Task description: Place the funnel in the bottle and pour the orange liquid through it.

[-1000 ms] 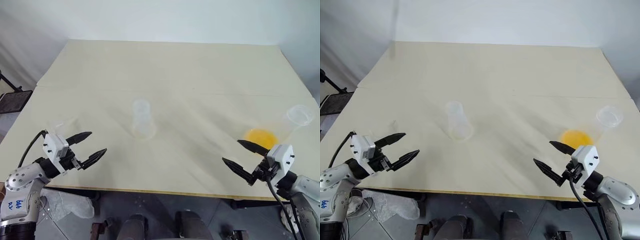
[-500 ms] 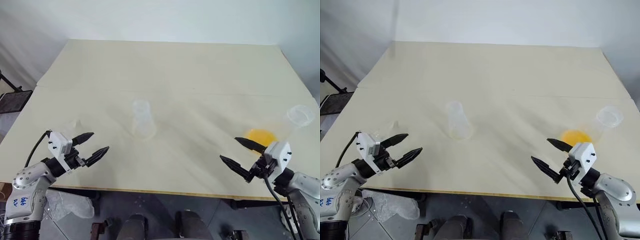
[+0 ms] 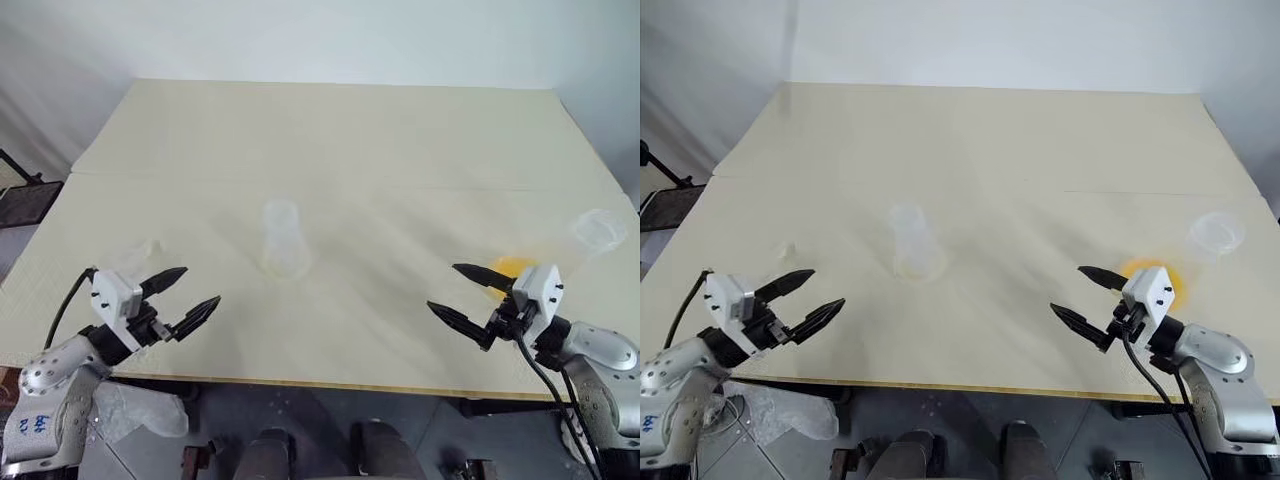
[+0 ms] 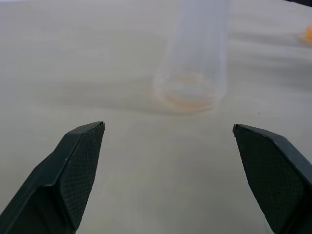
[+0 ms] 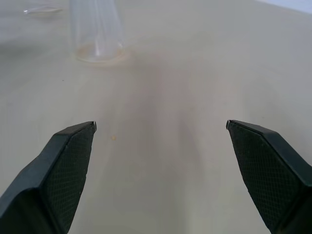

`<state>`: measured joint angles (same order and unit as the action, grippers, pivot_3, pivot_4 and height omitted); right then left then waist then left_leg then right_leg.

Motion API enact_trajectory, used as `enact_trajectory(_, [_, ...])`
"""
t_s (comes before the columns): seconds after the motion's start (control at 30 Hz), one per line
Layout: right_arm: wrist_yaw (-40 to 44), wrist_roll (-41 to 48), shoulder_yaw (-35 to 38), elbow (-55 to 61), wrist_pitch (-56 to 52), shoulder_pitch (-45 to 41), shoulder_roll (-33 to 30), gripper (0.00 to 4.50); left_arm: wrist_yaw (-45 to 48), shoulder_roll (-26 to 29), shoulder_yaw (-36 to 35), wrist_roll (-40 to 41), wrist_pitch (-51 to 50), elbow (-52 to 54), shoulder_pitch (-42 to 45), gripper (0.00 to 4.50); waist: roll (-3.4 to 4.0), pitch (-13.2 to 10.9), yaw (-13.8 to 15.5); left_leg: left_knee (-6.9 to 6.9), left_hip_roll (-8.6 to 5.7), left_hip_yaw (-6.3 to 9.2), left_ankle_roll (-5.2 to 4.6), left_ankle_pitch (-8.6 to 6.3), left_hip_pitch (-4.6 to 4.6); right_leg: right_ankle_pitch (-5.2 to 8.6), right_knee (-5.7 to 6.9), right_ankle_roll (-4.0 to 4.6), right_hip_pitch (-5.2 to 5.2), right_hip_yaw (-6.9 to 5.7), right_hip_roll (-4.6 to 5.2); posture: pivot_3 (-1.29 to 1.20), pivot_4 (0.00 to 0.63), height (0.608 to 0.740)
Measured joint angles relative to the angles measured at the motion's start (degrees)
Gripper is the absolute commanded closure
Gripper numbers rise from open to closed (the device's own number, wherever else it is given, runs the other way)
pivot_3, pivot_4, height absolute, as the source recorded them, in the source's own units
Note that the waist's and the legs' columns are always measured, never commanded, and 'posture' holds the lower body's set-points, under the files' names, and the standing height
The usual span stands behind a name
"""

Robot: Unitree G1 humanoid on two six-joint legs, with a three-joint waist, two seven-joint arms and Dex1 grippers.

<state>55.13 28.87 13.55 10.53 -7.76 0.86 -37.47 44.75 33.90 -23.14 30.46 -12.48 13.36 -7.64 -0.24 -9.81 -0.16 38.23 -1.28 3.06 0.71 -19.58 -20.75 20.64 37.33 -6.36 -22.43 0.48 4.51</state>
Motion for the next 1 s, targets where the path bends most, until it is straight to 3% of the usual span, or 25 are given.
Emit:
enact_trajectory(0.23, [1.3, -0.5, -1.3, -2.5, 0.0, -3.0, 0.0, 0.0, 1.6, 1.6, -6.7, 3.3, -0.7, 4.4, -6.4, 0.01, -0.02, 0.0, 0.1, -0.01, 0.0, 0.0, 0.0, 0.0, -0.01, 0.0, -0.05, 0.01, 0.02, -0.01, 0.01, 0.0, 0.15, 0.74])
enact_trajectory(0.37, [1.6, -0.6, -2.1, -3.4, 0.0, -4.3, 0.1, 0.0, 2.2, 2.9, -6.8, 3.4, -1.7, 4.3, -5.0, 0.01, -0.01, 0.0, 0.3, 0.02, -0.02, 0.01, -0.01, 0.0, -0.01, 0.0, -0.06, 0.01, 0.06, -0.01, 0.02, 0.0, 0.15, 0.74])
enact_trajectory(0.57, [2.9, 0.3, -2.5, -0.8, -1.2, -2.4, 0.0, 0.0, 2.4, 3.6, 1.7, 1.4, -2.5, -0.4, 9.8, 0.01, -0.01, 0.0, 0.4, 0.01, -0.04, 0.04, 0.0, 0.0, -0.05, 0.0, -0.03, 0.01, 0.02, -0.08, 0.0, 0.0, 0.15, 0.74])
enact_trajectory(0.73, [0.8, 0.7, -1.8, 1.6, -1.5, -0.9, 0.3, 0.0, 6.2, 3.6, 9.9, -2.7, -0.6, -10.7, 23.8, 0.01, -0.02, 0.0, 0.0, 0.07, -0.04, 0.03, 0.01, 0.01, -0.17, 0.0, 0.07, 0.0, -0.09, -0.11, -0.04, 0.0, 0.15, 0.74])
enact_trajectory(1.0, [-2.2, 0.9, -1.3, 5.1, -2.2, 3.8, 1.5, 0.0, 14.6, 2.1, 17.2, -6.2, 4.2, -25.7, 36.3, 0.01, -0.02, 0.0, 0.1, 0.41, -0.06, 0.04, 0.01, 0.01, -0.32, -0.01, 0.13, -0.02, -0.14, -0.15, -0.05, 0.0, 0.15, 0.74])
